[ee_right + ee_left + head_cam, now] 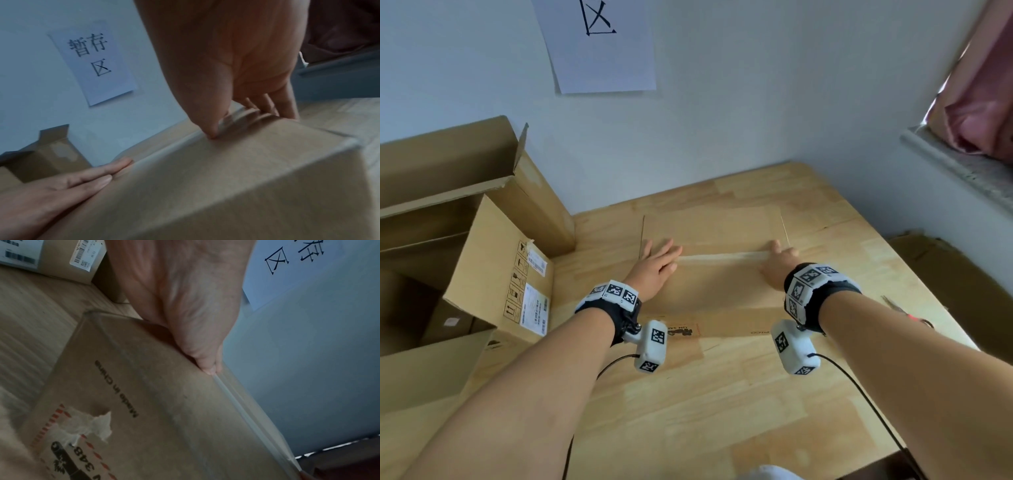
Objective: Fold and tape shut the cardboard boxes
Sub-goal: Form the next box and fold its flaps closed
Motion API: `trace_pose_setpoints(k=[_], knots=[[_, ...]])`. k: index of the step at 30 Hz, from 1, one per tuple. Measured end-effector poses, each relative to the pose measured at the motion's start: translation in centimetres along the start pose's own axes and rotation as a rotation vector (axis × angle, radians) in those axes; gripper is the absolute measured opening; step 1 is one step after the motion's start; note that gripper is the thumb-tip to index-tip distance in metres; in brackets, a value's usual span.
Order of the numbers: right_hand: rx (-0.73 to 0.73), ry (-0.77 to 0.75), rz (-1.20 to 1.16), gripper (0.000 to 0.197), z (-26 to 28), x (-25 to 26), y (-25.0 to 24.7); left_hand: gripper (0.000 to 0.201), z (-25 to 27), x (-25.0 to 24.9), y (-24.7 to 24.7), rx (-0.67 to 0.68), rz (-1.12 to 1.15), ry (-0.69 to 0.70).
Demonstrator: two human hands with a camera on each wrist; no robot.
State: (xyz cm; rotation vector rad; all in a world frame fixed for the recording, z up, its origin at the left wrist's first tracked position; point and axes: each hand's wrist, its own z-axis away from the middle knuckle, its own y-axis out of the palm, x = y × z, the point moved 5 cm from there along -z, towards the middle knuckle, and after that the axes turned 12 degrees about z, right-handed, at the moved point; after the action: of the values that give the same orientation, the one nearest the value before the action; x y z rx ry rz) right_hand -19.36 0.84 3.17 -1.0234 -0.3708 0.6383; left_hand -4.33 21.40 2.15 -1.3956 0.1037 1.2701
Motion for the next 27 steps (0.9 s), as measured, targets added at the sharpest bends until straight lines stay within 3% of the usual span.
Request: trace_pose_setpoints(k=[2, 5, 9, 11, 15, 17, 20, 23, 27], knots=[[-0.004, 0.025, 0.126, 0.046, 1.5, 0.1, -0.2, 0.045, 0.9, 0.2, 0.3, 0.006, -0.010, 0.011], [-0.045, -0.110, 0.284, 0.042, 2.8, 0.9, -1.3, 0.045, 2.2, 0.2, 0.9, 0.012, -0.026, 0.012], [-0.026, -0.426, 0.195, 0.070, 3.9, 4.0, -0.8, 0.046, 3.5, 0.0, 1.5, 0.015, -0.017, 0.025], [-0.022, -0.517, 0.268, 0.068, 4.9, 5.6, 0.1, 0.046, 3.8, -0.2, 1.7, 0.017, -0.014, 0.035], [-0.073, -0.508, 0.350, 0.068, 5.0, 6.1, 0.8, 0.050, 4.0, 0.0, 0.4, -0.003, 0.171, 0.039], [-0.066, -0.504, 0.366, 0.070, 4.7, 6.1, 1.0, 0.055, 4.5, 0.9, -1.4, -0.164, 0.409, -0.023], [-0.040, -0.493, 0.394, 0.070, 4.7, 6.3, 1.0, 0.049, 5.9, 3.3, -3.2, -0.441, 0.667, -0.227], [-0.035, -0.488, 0.386, 0.070, 4.7, 6.3, 0.8, 0.044, 6.3, 4.2, -2.3, -0.469, 0.798, -0.369], [-0.047, -0.487, 0.406, 0.072, 4.3, 6.2, 1.3, 0.046, 5.7, 2.8, -0.4, -0.484, 0.837, -0.316]])
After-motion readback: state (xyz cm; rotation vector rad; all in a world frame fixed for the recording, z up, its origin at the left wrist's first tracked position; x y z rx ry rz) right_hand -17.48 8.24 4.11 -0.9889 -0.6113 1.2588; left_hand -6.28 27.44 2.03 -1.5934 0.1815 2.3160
